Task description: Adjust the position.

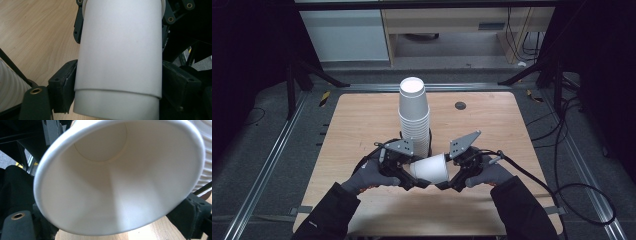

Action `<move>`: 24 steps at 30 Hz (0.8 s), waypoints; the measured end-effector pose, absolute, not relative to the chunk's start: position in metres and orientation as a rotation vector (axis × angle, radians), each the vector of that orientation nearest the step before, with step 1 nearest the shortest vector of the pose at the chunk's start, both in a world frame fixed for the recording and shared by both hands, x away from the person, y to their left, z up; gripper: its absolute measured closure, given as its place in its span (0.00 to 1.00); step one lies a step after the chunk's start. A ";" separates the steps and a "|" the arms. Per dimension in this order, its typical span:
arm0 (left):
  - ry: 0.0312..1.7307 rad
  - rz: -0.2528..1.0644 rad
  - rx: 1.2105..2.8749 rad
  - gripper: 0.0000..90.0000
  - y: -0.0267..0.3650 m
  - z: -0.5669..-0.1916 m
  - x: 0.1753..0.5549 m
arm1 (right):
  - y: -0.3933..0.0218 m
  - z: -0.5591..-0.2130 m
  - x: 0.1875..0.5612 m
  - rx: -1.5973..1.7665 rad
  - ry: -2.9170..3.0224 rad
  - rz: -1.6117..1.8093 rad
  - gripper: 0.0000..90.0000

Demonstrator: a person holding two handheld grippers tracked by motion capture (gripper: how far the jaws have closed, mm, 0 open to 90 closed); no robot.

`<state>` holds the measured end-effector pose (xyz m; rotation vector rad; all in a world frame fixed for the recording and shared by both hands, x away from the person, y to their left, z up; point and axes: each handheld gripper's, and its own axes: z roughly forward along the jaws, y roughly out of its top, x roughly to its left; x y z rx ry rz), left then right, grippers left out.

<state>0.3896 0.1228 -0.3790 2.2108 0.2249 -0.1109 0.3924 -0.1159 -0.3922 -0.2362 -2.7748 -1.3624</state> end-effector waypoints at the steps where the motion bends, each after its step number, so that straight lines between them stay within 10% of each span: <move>1: 0.223 -0.110 2.213 0.23 0.123 -0.379 0.390 | -0.116 -0.392 0.392 -0.235 -2.773 -1.360 0.14; 24: 0.190 -0.089 2.177 0.26 0.128 -0.380 0.388 | -0.116 -0.392 0.392 -0.218 -2.760 -1.401 0.12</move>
